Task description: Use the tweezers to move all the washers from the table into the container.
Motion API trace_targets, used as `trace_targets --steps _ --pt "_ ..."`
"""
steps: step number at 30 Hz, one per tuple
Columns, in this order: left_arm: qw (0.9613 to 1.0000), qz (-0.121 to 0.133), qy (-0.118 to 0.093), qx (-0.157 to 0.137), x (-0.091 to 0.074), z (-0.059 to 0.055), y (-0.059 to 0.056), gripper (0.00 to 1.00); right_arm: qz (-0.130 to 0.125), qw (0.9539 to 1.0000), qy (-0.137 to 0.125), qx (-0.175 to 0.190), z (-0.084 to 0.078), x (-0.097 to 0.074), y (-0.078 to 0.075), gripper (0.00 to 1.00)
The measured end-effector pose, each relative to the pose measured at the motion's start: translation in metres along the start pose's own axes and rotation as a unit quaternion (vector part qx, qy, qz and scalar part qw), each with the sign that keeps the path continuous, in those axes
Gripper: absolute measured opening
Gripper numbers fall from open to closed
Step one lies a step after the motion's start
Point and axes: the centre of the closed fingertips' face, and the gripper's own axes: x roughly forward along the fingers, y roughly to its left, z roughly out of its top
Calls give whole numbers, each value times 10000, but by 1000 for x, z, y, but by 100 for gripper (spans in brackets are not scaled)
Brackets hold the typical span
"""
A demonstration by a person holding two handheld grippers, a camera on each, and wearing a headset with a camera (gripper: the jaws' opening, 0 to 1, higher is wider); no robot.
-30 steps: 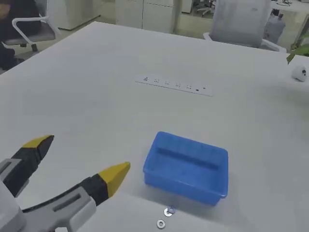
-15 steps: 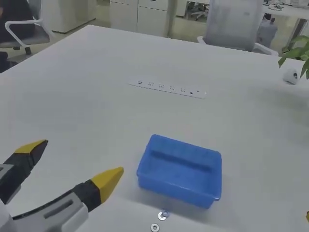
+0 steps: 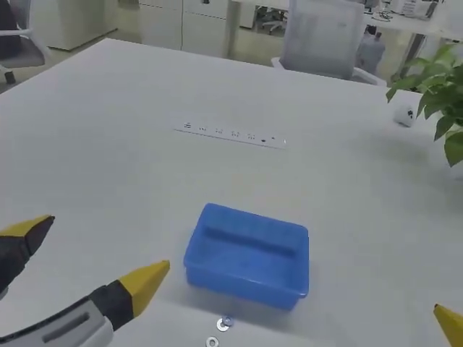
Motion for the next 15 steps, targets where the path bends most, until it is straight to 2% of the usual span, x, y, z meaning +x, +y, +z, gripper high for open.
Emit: trace_targets --steps 6,9,15 --pt "10000 38 1 -51 -2 -1 3 85 29 10000 54 -34 -2 0 1 73" --pt "9999 56 74 -75 -2 -3 4 84 50 9999 87 -46 -4 1 1 73" --pt "9998 -93 183 -23 0 -7 -1 80 95 9999 110 -47 -5 2 2 73"
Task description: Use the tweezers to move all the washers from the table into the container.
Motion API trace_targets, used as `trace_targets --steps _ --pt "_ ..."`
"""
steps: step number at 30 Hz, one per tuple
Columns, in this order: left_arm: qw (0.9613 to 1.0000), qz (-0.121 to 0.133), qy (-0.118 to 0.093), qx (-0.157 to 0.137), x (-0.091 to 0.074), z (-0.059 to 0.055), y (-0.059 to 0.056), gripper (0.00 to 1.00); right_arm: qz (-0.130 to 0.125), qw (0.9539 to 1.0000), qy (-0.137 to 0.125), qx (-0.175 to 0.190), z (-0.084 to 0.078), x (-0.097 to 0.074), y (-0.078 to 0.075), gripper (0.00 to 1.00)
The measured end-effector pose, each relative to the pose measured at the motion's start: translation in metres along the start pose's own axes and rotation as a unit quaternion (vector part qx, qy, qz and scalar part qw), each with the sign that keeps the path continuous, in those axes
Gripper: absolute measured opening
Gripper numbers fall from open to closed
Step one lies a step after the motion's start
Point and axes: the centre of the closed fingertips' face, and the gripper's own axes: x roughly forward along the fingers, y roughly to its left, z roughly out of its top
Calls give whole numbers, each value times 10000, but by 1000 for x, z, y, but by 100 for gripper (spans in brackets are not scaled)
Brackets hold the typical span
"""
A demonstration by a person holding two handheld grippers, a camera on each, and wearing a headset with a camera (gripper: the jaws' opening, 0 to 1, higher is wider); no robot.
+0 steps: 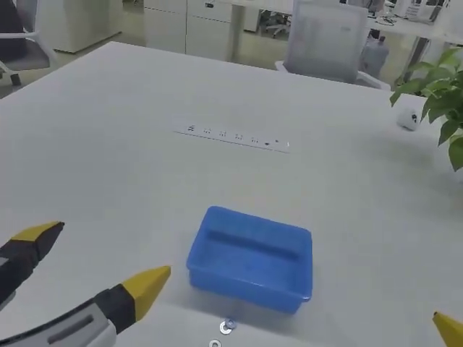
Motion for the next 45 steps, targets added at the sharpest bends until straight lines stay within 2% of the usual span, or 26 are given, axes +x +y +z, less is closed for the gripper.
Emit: trace_targets --steps 9,13,18,21,23,24,25,28,29,31,34,36,37,38,39,40,41,42,43,44,45 --pt "9998 -131 118 -67 1 -4 -3 73 60 9999 106 -43 -3 3 5 73" --pt "9972 -521 514 -182 3 -16 -15 65 118 9997 142 -151 -4 4 10 72" --pt "9942 -814 693 92 5 -22 -30 59 94 9996 142 -237 -3 3 10 72" --pt "9894 -1054 979 202 4 -32 -38 50 65 9996 151 -214 -3 3 10 71" --pt "9824 -1326 1294 254 3 -42 -46 43 59 9997 177 -187 -4 3 9 70" --pt "9756 -1534 1559 193 1 -52 -52 40 61 9996 190 -190 -5 3 8 70" --pt "9701 -1689 1730 188 0 -59 -56 36 65 9995 214 -203 -6 4 8 70" --pt "9508 -1990 2275 678 -3 -81 -63 30 90 9993 279 -249 -7 4 9 68" --pt "9419 -2159 2436 827 -4 -88 -67 28 98 9991 306 -266 -9 4 9 68" --pt "9299 -2394 2602 1014 -5 -95 -75 23 105 9989 358 -287 -11 4 10 67" --pt "9084 -2748 2885 1266 -8 -106 -86 17 107 9987 392 -308 -12 4 9 66" --pt "8919 -2935 3054 1582 -8 -114 -89 13 113 9985 431 -328 -14 4 10 66" --pt "8850 -2978 3138 1721 -8 -117 -89 11 113 9983 448 -344 -14 4 10 66" --pt "8737 -3065 3233 1953 -8 -122 -89 9 121 9981 482 -364 -15 5 11 66" --pt "8710 -3077 3260 2011 -7 -123 -89 7 124 9980 495 -367 -16 5 10 65" --pt "8593 -3157 3372 2198 -7 -128 -89 7 139 9978 525 -385 -17 5 11 65" --pt "8518 -3199 3450 2302 -6 -131 -88 7 150 9976 553 -388 -18 5 11 65" --pt "8422 -3242 3539 2457 -4 -135 -87 7 189 9972 616 -380 -20 5 12 64" --pt "8358 -3300 3545 2586 -2 -137 -87 6 212 9966 682 -402 -22 5 13 63" --pt "8261 -3360 3598 2744 -1 -140 -86 5 247 9960 738 -443 -24 6 15 61" --pt "8219 -3355 3614 2851 1 -141 -85 4 265 9956 775 -463 -26 6 14 59"
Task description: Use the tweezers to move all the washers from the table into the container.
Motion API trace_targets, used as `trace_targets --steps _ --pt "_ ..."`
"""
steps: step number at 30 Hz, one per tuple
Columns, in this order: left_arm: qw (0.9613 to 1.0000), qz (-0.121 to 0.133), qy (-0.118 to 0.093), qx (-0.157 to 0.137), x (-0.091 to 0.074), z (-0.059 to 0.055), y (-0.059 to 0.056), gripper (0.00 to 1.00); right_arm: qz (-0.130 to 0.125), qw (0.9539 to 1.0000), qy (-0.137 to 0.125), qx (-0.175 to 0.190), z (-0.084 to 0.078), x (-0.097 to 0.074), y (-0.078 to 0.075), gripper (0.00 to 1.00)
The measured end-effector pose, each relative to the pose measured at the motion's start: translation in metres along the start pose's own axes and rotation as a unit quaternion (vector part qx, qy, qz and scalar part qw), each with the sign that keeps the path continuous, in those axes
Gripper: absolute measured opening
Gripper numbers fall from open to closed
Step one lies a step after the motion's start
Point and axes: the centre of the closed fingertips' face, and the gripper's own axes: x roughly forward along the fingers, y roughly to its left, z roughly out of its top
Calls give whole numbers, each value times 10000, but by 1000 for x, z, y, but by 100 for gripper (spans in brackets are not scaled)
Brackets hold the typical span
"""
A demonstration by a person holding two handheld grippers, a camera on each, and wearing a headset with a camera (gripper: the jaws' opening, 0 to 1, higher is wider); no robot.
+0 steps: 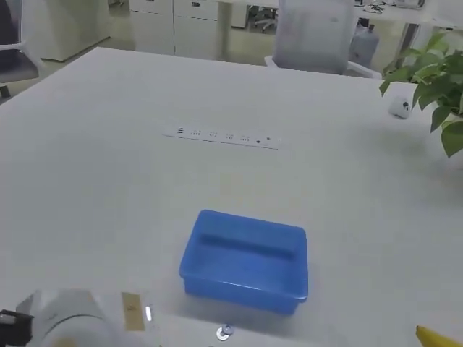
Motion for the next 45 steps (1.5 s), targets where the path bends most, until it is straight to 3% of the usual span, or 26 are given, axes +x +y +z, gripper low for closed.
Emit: trace_targets --steps 5,11,19,26,31,38,40,42,45 --pt "9985 -263 306 357 10 -3 -1 2 117 9998 136 -129 -4 3 8 55" --pt "9912 -339 748 1042 21 -8 2 0 293 9987 321 -255 -10 5 14 47" --pt "9839 -504 895 1464 25 -8 0 0 435 9971 473 -411 -14 8 22 43" --pt "9824 -586 658 1646 7 3 -8 0 603 9953 559 -519 -16 9 31 42" --pt "9828 -611 405 1695 -10 18 -14 0 886 9927 650 -495 -17 9 46 42" --pt "9825 -672 101 1736 -30 37 -25 0 1562 9806 947 -709 -20 6 78 41" --pt "9827 -717 39 1708 -32 41 -28 0 1782 9794 761 -566 -10 5 91 40" --pt "9818 -739 -11 1750 -35 45 -31 0 1891 9770 782 -603 -8 4 99 40" --pt "9808 -756 -41 1800 -38 51 -35 0 2163 9688 806 -901 -4 4 115 39"
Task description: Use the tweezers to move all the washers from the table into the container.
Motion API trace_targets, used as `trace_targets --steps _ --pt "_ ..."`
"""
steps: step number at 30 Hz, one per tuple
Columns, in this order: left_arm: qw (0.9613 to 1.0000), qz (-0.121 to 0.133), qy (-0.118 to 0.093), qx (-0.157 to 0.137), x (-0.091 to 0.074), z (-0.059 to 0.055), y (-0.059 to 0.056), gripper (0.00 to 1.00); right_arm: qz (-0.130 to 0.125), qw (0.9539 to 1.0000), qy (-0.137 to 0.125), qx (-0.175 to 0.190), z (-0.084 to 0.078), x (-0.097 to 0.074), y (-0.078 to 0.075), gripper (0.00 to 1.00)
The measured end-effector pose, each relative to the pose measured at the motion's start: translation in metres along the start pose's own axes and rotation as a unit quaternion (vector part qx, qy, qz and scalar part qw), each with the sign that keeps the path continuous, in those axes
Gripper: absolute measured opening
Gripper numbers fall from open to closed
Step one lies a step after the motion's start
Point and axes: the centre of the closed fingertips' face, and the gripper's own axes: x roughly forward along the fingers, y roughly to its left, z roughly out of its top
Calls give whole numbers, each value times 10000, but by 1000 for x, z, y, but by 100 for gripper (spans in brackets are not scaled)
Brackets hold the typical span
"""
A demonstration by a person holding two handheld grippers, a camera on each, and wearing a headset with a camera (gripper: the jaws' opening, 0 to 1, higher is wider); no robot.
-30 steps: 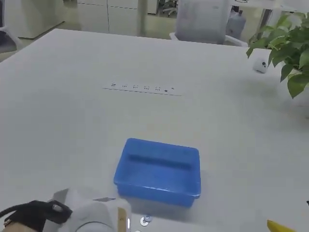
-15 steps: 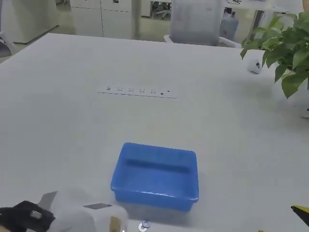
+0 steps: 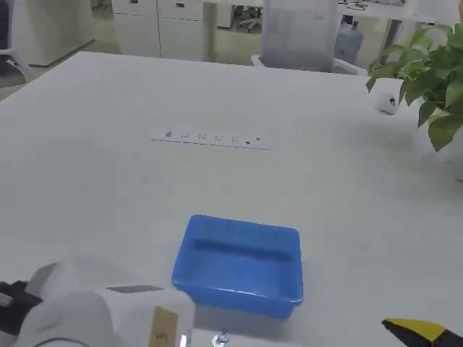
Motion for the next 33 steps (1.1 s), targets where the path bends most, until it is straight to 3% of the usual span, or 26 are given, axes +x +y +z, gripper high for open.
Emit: trace_targets --steps 8,11,14,26,31,32,33 --pt "10000 -36 -39 46 -8 9 -1 0 732 9959 236 -467 -1 17 37 37" --pt "10000 -61 -57 21 -10 12 -1 0 1212 9883 553 -738 -11 23 58 35" --pt "10000 -74 -59 19 -12 14 -1 0 1446 9814 774 -999 -20 29 70 34" --pt "9999 -123 -7 83 -13 21 -7 0 2084 9647 988 -1274 -35 59 102 29" --pt "9999 -104 -1 69 -13 21 -8 0 2261 9573 1092 -1437 -42 70 108 15" --pt "9999 -101 -2 69 -13 21 -8 0 2324 9537 1159 -1519 -45 72 109 14" --pt "9999 -103 -6 67 -13 21 -8 0 2315 9535 1177 -1532 -45 73 109 14"
